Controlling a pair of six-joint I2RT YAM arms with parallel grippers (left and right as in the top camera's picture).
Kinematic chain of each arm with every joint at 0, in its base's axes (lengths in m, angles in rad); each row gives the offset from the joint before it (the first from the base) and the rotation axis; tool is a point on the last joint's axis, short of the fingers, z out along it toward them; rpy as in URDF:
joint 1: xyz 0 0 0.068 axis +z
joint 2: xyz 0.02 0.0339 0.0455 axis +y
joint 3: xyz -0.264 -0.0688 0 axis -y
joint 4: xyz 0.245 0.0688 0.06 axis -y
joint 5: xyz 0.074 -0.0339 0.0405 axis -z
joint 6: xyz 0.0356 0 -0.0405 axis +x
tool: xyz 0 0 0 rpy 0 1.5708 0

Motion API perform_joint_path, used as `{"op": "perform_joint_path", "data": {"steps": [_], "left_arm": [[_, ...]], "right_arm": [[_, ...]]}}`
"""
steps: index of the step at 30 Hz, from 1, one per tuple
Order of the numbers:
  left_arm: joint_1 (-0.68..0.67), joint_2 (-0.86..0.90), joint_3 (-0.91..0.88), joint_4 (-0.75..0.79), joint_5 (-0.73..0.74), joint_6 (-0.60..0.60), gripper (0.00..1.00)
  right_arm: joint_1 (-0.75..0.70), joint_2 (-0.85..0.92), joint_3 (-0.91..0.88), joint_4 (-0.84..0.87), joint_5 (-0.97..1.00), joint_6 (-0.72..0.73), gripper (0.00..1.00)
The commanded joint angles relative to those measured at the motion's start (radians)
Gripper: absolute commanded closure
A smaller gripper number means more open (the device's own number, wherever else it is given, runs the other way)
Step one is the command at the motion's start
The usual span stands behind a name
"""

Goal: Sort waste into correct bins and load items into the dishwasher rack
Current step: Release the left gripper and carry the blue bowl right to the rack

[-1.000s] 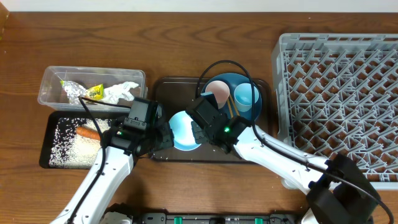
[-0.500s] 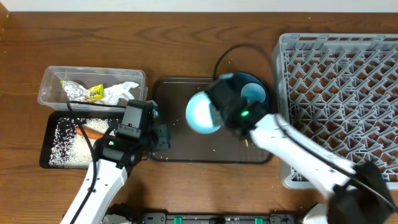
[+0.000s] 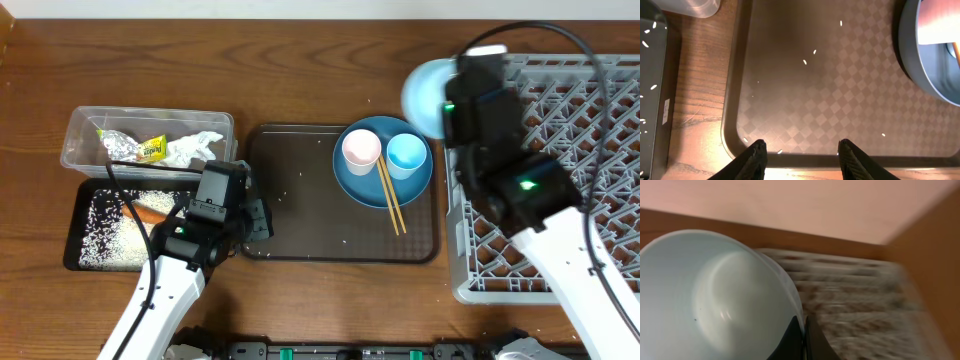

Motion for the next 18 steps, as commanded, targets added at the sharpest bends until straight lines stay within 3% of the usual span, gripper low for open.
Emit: {"op": "perform_joint_path", "data": {"steps": [1,8,18], "left_arm": [[-0.001,-0.002,-0.005,-0.002,-0.013,0.006,0.50],[-0.001,0.004,-0.005,-0.002,-0.013,0.006,0.39],[-0.001,0.019,-0.005,0.006,-0.013,0.006,0.34]], "right_arm": [[-0.085,-0.010,0.015,0.003,0.262,-0.208,0.99],[-0.266,0.064,0.015,0.107,0.433,-0.346,0.99],[-0.400,0.257,0.015,0.437,0.515,-0.622,0.99]]}}
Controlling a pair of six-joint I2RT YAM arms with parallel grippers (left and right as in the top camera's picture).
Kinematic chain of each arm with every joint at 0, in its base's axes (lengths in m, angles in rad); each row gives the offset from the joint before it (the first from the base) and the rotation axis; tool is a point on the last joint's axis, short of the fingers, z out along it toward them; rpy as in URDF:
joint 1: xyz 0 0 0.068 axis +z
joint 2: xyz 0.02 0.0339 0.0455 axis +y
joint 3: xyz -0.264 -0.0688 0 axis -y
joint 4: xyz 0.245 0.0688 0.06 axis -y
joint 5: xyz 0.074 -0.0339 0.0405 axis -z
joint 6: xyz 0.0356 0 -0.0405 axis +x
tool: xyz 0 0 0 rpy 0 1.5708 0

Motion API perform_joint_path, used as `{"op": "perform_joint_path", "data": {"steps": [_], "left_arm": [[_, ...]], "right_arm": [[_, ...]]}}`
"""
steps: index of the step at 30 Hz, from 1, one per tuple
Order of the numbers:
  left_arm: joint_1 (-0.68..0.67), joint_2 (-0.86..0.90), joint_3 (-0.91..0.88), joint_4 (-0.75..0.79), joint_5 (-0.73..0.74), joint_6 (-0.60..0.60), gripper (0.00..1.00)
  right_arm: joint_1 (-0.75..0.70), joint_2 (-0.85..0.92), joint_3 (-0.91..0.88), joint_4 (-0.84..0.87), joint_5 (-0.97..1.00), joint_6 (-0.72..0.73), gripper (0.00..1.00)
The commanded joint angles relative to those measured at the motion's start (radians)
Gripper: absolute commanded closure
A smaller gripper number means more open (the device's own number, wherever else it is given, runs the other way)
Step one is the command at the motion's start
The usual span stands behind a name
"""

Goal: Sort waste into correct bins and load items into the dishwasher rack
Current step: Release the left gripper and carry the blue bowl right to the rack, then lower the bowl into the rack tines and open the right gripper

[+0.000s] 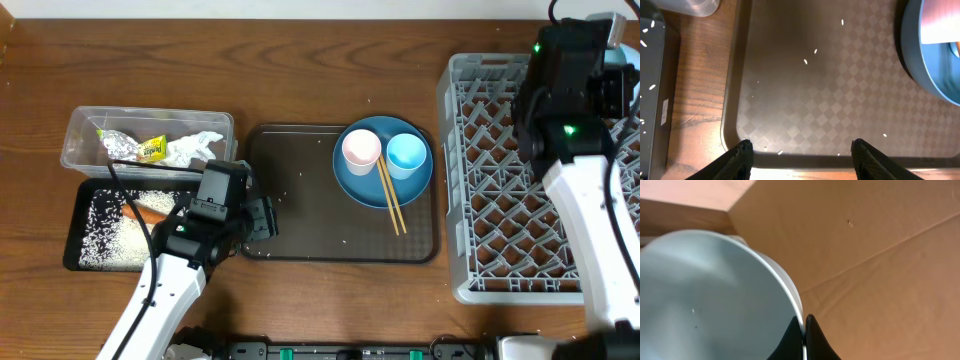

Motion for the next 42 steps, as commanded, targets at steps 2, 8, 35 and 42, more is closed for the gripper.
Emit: {"op": "perform_joint_path", "data": {"steps": [2,8,35,42], "left_arm": [[-0.001,0.006,-0.005,0.001,-0.013,0.005,0.34],[-0.001,0.006,-0.005,0.001,-0.013,0.005,0.34],[-0.001,0.006,-0.005,0.001,-0.013,0.006,0.34],[-0.001,0.006,-0.005,0.001,-0.013,0.006,0.33]], "right_arm": [[-0.042,0.098,0.015,0.128,0.069,-0.197,0.99],[-0.058,0.254,0.015,0.342,0.064,-0.336,0.99],[0.058,0.532,0.015,0.371,0.050,-0.360,0.61],[0.074,0.530,0.015,0.364,0.065,-0.413,0.39]]}}
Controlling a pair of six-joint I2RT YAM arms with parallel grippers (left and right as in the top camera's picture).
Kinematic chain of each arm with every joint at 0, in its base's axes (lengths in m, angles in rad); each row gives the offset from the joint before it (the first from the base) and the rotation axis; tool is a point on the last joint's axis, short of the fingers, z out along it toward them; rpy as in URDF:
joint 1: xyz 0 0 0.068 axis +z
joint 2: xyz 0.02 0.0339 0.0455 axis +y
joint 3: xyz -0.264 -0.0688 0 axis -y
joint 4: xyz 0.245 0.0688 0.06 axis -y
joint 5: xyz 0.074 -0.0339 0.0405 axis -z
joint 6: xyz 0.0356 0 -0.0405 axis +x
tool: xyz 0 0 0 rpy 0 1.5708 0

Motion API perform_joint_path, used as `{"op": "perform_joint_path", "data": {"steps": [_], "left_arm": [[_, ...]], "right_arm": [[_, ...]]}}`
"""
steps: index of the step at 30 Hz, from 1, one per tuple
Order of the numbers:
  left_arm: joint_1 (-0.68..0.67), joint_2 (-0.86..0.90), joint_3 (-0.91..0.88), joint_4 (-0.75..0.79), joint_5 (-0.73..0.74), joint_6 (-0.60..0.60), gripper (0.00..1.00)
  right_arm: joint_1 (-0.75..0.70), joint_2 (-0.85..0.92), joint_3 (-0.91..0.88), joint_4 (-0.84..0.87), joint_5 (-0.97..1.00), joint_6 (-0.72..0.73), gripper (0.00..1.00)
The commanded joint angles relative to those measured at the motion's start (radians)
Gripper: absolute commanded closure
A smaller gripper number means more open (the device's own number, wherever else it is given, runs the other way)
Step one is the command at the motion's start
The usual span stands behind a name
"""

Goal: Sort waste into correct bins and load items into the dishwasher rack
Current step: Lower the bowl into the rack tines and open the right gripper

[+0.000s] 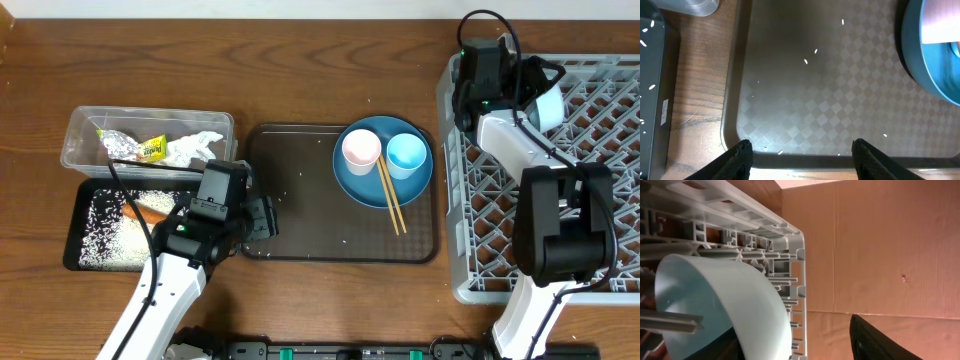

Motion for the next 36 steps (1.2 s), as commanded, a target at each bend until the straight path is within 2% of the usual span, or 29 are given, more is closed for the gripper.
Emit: {"op": "perform_joint_path", "data": {"steps": [1,10,13,22,28,34,36], "left_arm": [[-0.001,0.005,-0.005,0.001,-0.013,0.006,0.33],[-0.001,0.005,-0.005,0.001,-0.013,0.006,0.34],[-0.001,0.005,-0.005,0.001,-0.013,0.006,0.34],[-0.001,0.005,-0.005,0.001,-0.013,0.006,0.33],[-0.001,0.005,-0.005,0.001,-0.013,0.006,0.33],[-0.001,0.005,-0.005,0.001,-0.013,0.006,0.34],[-0.001,0.005,-0.005,0.001,-0.013,0.006,0.33]], "right_arm": [[0.019,0.002,0.003,0.003,0.020,-0.037,0.37],[0.067,-0.020,0.003,-0.054,0.018,-0.025,0.12],[0.092,-0.020,0.003,-0.126,-0.001,0.021,0.09],[0.135,-0.024,0.003,-0.344,-0.057,0.217,0.06],[0.134,-0.109,0.003,-0.451,-0.158,0.328,0.10],[0.133,-0.312,0.003,-0.584,-0.445,0.494,0.12],[0.133,-0.394,0.003,-0.655,-0.627,0.584,0.15]]}}
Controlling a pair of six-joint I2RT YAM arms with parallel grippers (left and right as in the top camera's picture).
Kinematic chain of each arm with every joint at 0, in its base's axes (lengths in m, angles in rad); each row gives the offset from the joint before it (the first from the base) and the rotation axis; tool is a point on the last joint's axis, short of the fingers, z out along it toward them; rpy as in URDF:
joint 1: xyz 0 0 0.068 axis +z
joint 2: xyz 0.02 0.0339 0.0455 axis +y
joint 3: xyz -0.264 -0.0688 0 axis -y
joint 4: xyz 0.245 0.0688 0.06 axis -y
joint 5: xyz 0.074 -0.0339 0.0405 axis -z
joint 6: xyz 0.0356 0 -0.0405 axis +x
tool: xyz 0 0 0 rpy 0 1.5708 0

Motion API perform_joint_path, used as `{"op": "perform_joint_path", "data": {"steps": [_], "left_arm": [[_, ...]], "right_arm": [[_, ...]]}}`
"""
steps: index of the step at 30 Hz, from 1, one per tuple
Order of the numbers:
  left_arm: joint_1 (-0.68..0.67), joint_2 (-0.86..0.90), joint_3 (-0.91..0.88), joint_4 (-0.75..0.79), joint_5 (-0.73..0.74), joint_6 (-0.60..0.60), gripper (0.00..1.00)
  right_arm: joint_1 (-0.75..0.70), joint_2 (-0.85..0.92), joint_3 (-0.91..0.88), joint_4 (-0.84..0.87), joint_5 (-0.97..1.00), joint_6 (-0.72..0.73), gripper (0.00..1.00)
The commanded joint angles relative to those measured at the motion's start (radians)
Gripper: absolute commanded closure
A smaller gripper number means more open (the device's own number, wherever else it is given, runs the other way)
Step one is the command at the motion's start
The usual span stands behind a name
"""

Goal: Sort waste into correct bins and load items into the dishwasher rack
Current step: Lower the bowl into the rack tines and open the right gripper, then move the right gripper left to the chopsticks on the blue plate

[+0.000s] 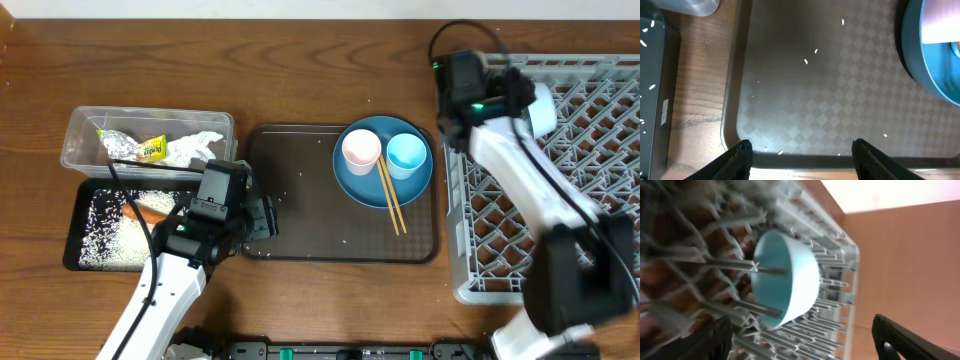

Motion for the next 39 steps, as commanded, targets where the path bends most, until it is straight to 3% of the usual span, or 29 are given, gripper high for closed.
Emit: {"op": "perform_joint_path", "data": {"steps": [1,7,11,13,19,23,26,34,39], "left_arm": [[-0.001,0.005,-0.005,0.001,-0.013,0.006,0.34],[-0.001,0.008,-0.005,0.001,-0.013,0.006,0.34],[-0.001,0.011,-0.005,0.002,-0.013,0.006,0.34],[-0.001,0.011,-0.005,0.005,-0.012,0.006,0.34],[-0.001,0.011,-0.005,0.019,-0.012,0.006,0.34],[-0.001,0.011,-0.005,0.023,-0.013,0.006,0.34],[-0.001,0.011,-0.005,0.023,-0.013,0.006,0.34],[-0.001,0.011,-0.005,0.023,-0.013,0.006,0.34],[-0.001,0.011,-0.005,0.023,-0.013,0.006,0.34]], "right_arm": [[0.007,-0.146,0.004,-0.078,-0.346,0.216,0.17],[0.008,-0.320,0.004,-0.356,-0.796,0.427,0.39],[0.007,-0.388,0.004,-0.525,-0.818,0.525,0.41],[0.007,-0.412,0.004,-0.581,-0.806,0.529,0.36],[0.008,-0.423,0.004,-0.587,-0.794,0.539,0.33],[0.008,-0.423,0.003,-0.593,-0.847,0.619,0.34],[0.009,-0.419,0.002,-0.591,-0.942,0.641,0.43],[0.074,-0.379,-0.066,-0.535,-1.056,0.642,0.84],[0.174,-0.348,-0.153,-0.399,-1.054,0.642,0.93]]}}
